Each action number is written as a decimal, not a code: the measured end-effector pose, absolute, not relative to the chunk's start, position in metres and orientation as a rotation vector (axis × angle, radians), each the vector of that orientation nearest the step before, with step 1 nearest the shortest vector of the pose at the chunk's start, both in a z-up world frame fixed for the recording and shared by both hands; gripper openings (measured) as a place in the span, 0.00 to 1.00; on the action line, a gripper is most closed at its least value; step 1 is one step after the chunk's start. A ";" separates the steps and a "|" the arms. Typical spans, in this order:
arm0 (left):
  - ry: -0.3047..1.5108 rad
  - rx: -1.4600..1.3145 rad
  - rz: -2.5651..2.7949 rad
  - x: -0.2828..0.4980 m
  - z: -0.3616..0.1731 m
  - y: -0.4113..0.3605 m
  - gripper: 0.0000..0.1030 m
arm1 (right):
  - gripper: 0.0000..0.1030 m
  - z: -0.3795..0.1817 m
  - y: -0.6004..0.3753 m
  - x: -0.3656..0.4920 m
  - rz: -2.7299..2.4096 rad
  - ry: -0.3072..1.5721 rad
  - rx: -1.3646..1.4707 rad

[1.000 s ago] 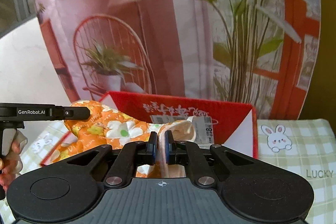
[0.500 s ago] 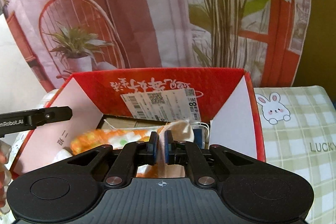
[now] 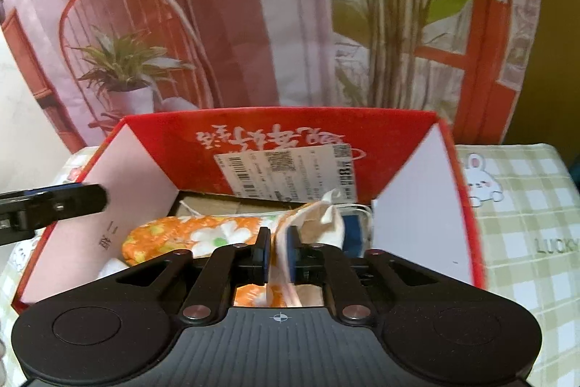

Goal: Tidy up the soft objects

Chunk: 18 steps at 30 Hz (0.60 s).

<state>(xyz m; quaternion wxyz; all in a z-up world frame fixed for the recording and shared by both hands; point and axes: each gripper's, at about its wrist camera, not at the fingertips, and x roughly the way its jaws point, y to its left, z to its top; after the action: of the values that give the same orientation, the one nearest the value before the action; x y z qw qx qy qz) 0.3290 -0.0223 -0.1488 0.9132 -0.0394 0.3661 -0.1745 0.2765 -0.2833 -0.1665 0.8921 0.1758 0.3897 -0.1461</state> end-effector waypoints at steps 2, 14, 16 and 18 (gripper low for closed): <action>0.759 -0.075 -0.367 0.322 -0.146 -0.020 0.51 | 0.23 -0.159 -0.279 0.267 -0.307 0.786 0.324; 0.777 -0.033 -0.402 0.253 -0.133 0.010 0.63 | 0.90 -0.123 -0.248 0.189 -0.282 0.630 0.288; 0.792 -0.043 -0.396 0.244 -0.137 0.018 0.64 | 0.94 -0.123 -0.244 0.176 -0.279 0.614 0.295; 0.814 -0.060 -0.387 0.236 -0.144 0.026 0.65 | 1.00 -0.123 -0.240 0.163 -0.282 0.598 0.300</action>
<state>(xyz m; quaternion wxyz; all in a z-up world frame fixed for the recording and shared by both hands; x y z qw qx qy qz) 0.2359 0.0255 -0.1437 0.8996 -0.0291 0.3934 -0.1872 0.1631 -0.2399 -0.1230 0.9348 0.1469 0.2924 -0.1378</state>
